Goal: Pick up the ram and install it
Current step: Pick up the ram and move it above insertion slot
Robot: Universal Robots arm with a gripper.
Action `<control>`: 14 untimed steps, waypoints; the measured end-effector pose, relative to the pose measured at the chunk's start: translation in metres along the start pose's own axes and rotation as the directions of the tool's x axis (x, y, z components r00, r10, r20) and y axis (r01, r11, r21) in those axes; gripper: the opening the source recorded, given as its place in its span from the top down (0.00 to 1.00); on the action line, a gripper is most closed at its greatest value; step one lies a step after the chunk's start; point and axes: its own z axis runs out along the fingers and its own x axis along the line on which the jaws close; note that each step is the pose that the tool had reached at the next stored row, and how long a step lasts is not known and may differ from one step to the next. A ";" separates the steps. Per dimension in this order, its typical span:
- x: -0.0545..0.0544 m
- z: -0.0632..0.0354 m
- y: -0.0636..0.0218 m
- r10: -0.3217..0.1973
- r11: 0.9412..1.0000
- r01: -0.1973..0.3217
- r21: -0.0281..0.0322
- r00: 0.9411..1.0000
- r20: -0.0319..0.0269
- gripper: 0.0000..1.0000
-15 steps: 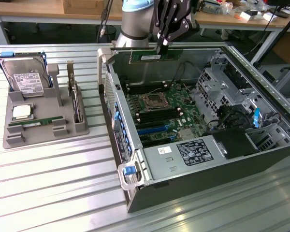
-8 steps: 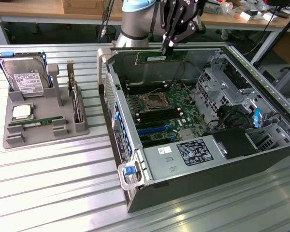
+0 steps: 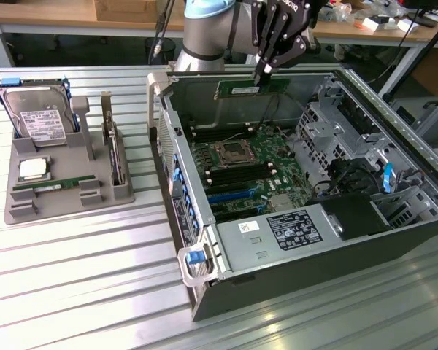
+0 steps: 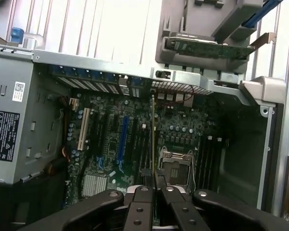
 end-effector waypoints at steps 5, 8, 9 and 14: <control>0.002 0.0022 -0.0145 -0.002 1.000 0.002 -0.004 1.000 0.000 0.88; 0.003 0.0046 -0.0221 -0.002 1.000 0.002 -0.006 1.000 0.001 0.88; 0.004 0.0057 -0.0250 -0.002 1.000 0.002 -0.007 1.000 0.001 0.88; 0.005 0.0073 -0.0315 0.021 1.000 -0.021 -0.007 1.000 0.004 0.88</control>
